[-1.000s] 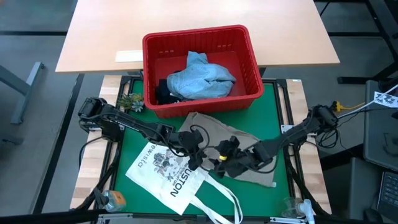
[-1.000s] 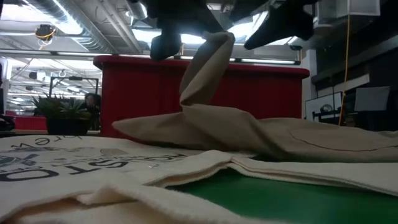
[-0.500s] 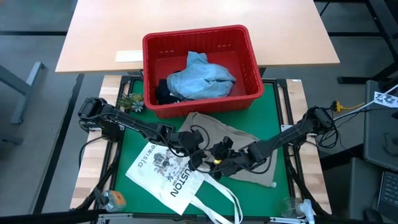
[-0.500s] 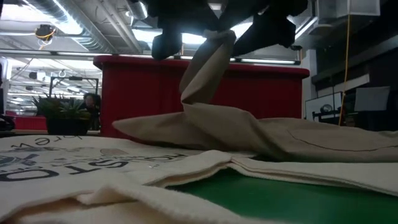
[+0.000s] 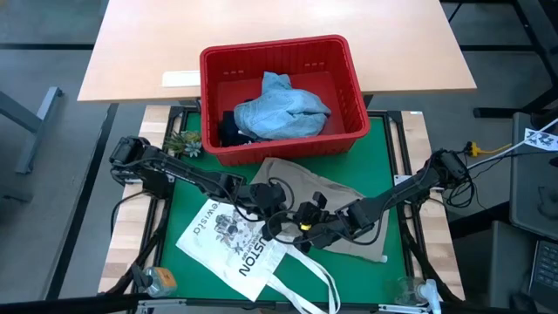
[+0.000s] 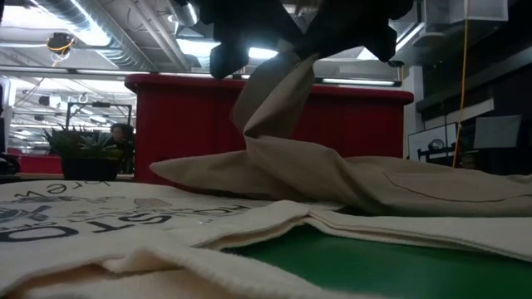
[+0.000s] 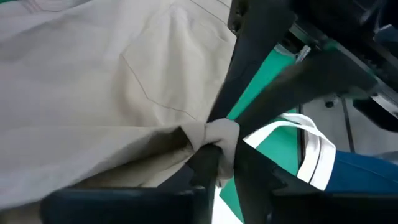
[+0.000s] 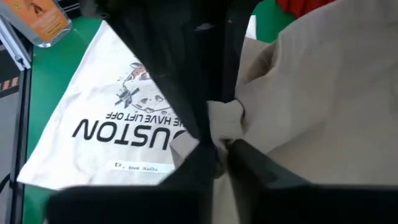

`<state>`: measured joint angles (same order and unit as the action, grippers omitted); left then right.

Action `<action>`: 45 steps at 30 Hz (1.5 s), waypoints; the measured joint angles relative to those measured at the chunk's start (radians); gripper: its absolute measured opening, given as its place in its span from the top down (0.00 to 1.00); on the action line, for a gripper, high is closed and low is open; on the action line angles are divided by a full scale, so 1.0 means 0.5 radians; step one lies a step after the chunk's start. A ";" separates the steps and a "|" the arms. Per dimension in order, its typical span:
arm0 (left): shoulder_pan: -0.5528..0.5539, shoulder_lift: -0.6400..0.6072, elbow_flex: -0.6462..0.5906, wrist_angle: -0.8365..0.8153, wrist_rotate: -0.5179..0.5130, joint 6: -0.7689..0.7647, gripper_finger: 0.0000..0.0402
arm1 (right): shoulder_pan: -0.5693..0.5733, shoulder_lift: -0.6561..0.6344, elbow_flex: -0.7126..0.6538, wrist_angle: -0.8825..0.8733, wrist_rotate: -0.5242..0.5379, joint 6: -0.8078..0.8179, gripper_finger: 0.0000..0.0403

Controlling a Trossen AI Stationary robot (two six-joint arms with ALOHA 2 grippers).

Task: Fold Laundry from Bin
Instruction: Fold the beige shorts

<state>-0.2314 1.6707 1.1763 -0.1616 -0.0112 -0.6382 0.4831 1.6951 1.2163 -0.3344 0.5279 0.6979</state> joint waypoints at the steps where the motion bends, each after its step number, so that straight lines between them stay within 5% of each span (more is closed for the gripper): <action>1: 0.000 0.000 0.000 0.000 0.004 0.013 0.84 | 0.000 0.000 0.000 0.000 0.000 -0.002 0.97; 7: 0.018 -0.019 0.000 -0.037 0.127 0.157 0.73 | -0.001 0.000 -0.001 -0.001 0.002 0.002 0.91; 13: 0.080 -0.140 0.000 -0.400 0.399 0.236 0.70 | 0.000 0.000 -0.001 -0.006 0.007 0.006 0.98; 17: 0.086 -0.200 0.000 -0.828 0.355 0.212 0.71 | 0.000 0.000 -0.001 -0.011 0.007 0.008 0.96; 22: 0.037 -0.202 -0.028 -1.223 0.058 0.002 0.71 | 0.000 0.000 -0.001 -0.010 0.007 0.008 0.94; 32: 0.079 -0.200 -0.328 -1.167 -0.276 -0.287 0.71 | 0.001 0.000 -0.001 -0.009 0.007 0.008 0.96; 45: 0.223 -0.201 -0.603 -0.796 -0.296 -0.265 0.71 | 0.001 0.000 -0.001 -0.009 0.007 0.008 0.96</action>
<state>-0.1200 1.5700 0.8749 -0.5598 -0.1589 -0.7705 0.4835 1.6951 1.2160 -0.3389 0.5312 0.7017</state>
